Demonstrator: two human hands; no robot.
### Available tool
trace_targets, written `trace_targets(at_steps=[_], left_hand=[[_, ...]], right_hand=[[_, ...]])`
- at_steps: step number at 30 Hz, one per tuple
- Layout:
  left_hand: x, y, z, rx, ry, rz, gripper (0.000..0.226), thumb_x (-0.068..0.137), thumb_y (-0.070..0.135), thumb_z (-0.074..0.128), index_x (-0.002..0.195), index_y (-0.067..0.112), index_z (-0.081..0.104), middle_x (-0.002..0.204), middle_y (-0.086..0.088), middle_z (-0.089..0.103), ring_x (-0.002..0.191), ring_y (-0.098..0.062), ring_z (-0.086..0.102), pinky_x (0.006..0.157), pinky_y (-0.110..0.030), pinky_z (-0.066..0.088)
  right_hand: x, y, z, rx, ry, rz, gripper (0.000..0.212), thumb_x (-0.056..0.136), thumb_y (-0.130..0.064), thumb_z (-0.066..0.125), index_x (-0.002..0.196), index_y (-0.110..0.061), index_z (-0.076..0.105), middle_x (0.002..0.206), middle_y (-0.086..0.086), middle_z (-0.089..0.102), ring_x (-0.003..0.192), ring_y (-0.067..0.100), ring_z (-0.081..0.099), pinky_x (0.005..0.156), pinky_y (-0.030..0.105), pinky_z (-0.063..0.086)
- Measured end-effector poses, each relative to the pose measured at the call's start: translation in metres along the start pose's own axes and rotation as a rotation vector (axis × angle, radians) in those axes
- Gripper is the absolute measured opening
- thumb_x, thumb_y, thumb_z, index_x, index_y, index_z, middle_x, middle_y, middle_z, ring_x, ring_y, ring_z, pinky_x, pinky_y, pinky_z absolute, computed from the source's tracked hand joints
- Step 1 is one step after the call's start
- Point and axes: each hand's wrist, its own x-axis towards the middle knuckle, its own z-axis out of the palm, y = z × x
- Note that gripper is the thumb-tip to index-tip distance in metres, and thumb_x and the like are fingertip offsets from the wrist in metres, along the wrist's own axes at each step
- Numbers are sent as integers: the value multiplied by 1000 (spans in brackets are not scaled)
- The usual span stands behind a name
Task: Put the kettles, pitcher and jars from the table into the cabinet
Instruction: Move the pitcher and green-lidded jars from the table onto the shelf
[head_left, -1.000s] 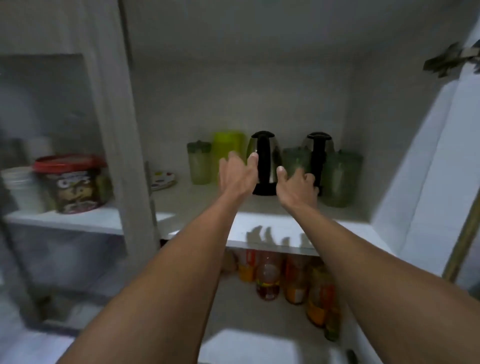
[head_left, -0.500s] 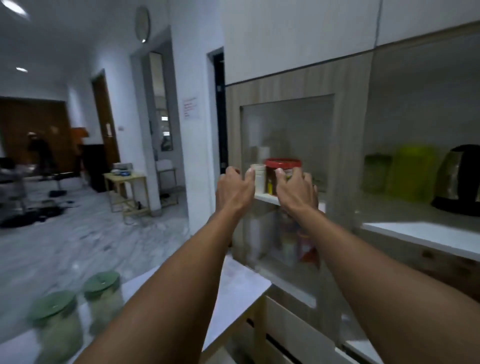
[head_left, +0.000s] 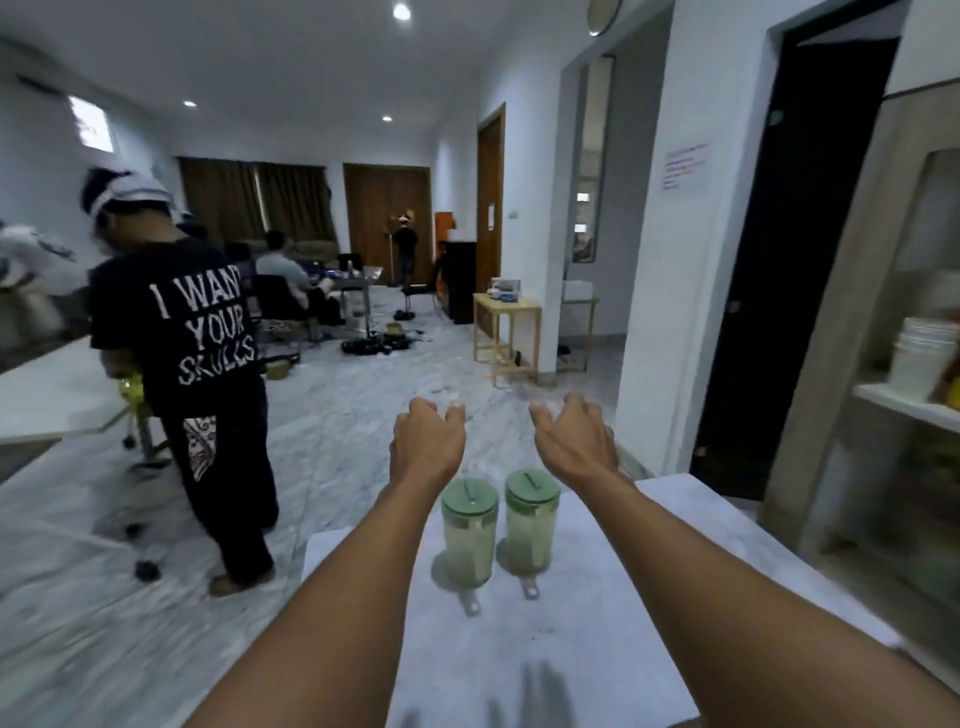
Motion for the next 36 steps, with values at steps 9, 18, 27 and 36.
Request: trace_targets(at_steps=[9, 18, 27, 36], left_hand=[[56, -64, 82, 75, -93, -255, 52, 96, 43, 54, 133, 7, 51, 137, -16, 56, 124, -35, 54, 92, -35, 43], [72, -116, 199, 137, -209, -742, 91, 73, 41, 83, 139, -3, 38, 138, -16, 48, 127, -36, 52, 95, -41, 47], [84, -139, 224, 157, -112, -723, 45, 97, 34, 57, 125, -2, 59, 131, -22, 61, 122, -39, 57, 96, -41, 47], [97, -71, 167, -135, -89, -452, 41, 85, 45, 67, 96, 5, 74, 99, -13, 74, 93, -34, 67, 79, -35, 53]], right_hand=[[73, 37, 116, -107, -187, 128, 59, 96, -44, 45, 144, -12, 32, 151, 10, 33, 133, 38, 38, 104, 52, 37], [127, 134, 187, -112, -389, 578, 80, 78, -49, 69, 139, -8, 38, 142, 13, 44, 130, 36, 46, 101, 45, 43], [137, 159, 216, -22, -361, 574, 41, 92, -39, 57, 122, -9, 58, 127, 16, 62, 117, 38, 59, 91, 38, 47], [133, 110, 142, 216, -99, 532, 36, 81, -40, 59, 100, -10, 66, 101, 13, 73, 95, 34, 66, 77, 33, 52]])
